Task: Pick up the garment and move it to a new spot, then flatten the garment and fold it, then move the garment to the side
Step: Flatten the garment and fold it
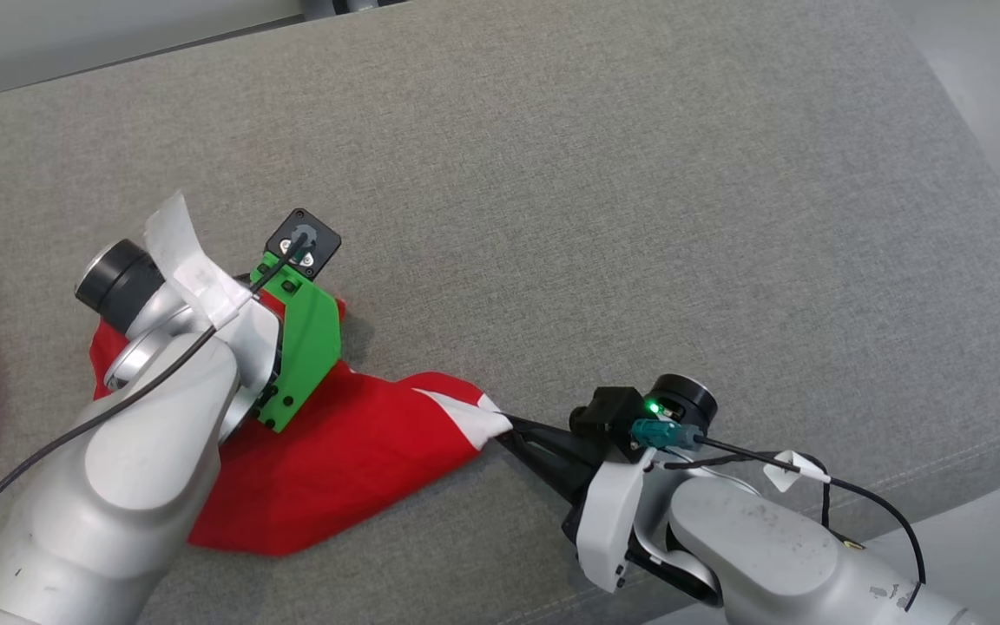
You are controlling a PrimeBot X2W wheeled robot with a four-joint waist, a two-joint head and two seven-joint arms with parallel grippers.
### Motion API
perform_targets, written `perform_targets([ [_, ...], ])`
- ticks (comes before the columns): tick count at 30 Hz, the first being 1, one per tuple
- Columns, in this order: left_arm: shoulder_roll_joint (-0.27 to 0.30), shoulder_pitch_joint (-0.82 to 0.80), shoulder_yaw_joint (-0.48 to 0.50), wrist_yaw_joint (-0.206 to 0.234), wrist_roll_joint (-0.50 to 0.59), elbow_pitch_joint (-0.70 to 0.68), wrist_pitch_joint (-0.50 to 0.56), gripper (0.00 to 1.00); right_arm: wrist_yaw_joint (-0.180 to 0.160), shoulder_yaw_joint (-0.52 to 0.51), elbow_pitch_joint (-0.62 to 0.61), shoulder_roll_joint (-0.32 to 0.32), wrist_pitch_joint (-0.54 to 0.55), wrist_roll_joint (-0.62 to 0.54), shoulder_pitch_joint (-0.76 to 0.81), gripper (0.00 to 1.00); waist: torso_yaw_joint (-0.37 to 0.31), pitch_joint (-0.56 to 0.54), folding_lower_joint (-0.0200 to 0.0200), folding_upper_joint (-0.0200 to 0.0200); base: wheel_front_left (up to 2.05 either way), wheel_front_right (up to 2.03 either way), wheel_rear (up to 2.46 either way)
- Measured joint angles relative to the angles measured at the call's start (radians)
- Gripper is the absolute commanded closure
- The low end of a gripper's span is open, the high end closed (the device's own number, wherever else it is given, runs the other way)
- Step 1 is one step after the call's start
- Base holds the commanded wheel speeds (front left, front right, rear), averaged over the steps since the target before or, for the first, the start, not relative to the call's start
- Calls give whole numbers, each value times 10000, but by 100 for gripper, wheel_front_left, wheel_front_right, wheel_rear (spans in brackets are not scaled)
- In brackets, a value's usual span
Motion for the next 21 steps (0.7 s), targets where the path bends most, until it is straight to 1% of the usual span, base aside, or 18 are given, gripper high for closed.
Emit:
perform_targets([
  [4, -4, -1, -17, -12, -125, 173, 213, 0, 0, 82, 61, -36, -17, 23, -34, 100, 91, -7, 0, 0, 0, 0, 0],
  [5, 6, -2, -17, -12, -128, 201, 244, 12, 0, 125, 77, -36, -69, 38, -72, 100, 99, -10, 0, 0, 0, 0, 0],
  [7, 8, -4, -17, -31, -169, 244, 270, 64, 0, 153, 79, -25, -86, 107, -160, 100, 114, -25, 0, 0, 0, 0, 0],
  [8, 8, -5, -12, -59, -238, 272, 332, 100, 0, 157, 82, -38, -86, 123, -192, 100, 123, -33, 0, 0, 0, 0, 0],
  [12, -36, 8, 98, -90, -660, 556, 399, 100, 0, 125, 128, -174, -88, 314, -308, 100, 155, -84, 0, 0, 0, 0, 0],
  [16, -132, 17, 479, -90, -1216, 681, 426, 100, 0, 12, 153, -602, -96, 430, -348, 100, 196, -202, 0, 0, 0, 0, 0],
  [21, -560, 1, 1639, -90, -2431, 439, 263, 100, 0, -320, -33, -1329, -96, 598, -608, 100, 344, -277, 0, 0, 0, 0, 0],
])
